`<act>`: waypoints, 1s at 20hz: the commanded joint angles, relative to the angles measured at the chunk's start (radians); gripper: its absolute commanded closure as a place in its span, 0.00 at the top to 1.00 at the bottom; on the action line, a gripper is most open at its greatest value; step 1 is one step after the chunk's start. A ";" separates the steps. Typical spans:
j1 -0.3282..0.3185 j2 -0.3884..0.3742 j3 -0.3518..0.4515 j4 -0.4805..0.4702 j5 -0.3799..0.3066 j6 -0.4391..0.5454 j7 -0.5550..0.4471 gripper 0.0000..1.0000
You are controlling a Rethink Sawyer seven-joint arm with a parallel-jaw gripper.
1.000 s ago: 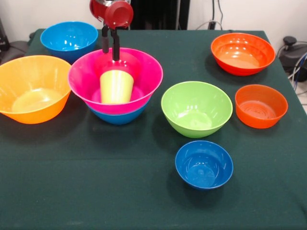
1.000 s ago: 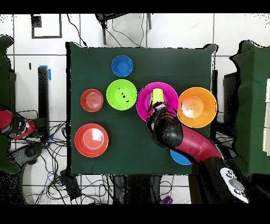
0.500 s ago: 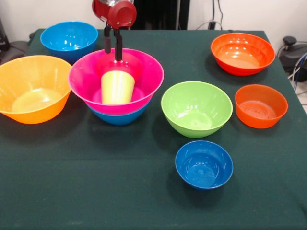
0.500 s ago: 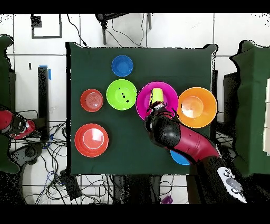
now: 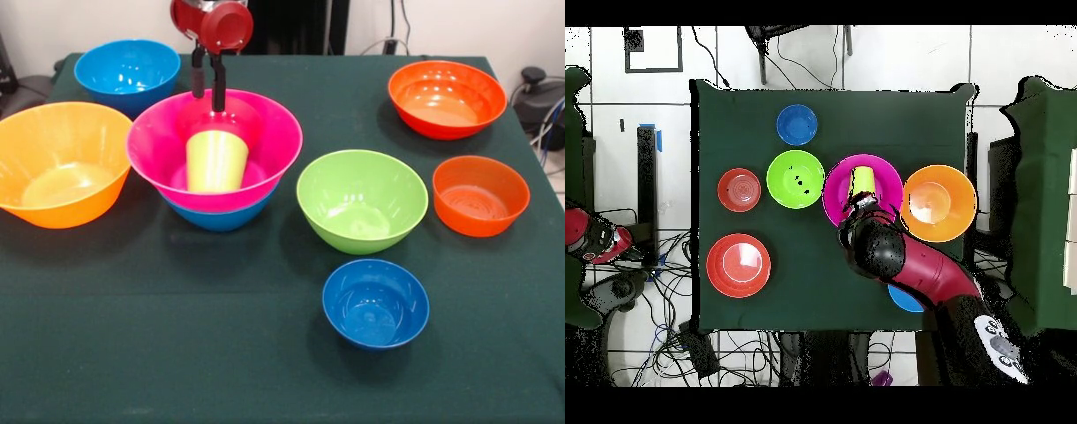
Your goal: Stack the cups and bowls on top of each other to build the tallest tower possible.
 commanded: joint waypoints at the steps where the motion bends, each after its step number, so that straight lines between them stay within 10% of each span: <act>1: 0.046 0.096 0.038 -0.028 0.008 0.038 0.085 1.00; 20: 0.078 0.085 -0.008 -0.043 0.019 0.083 0.085 1.00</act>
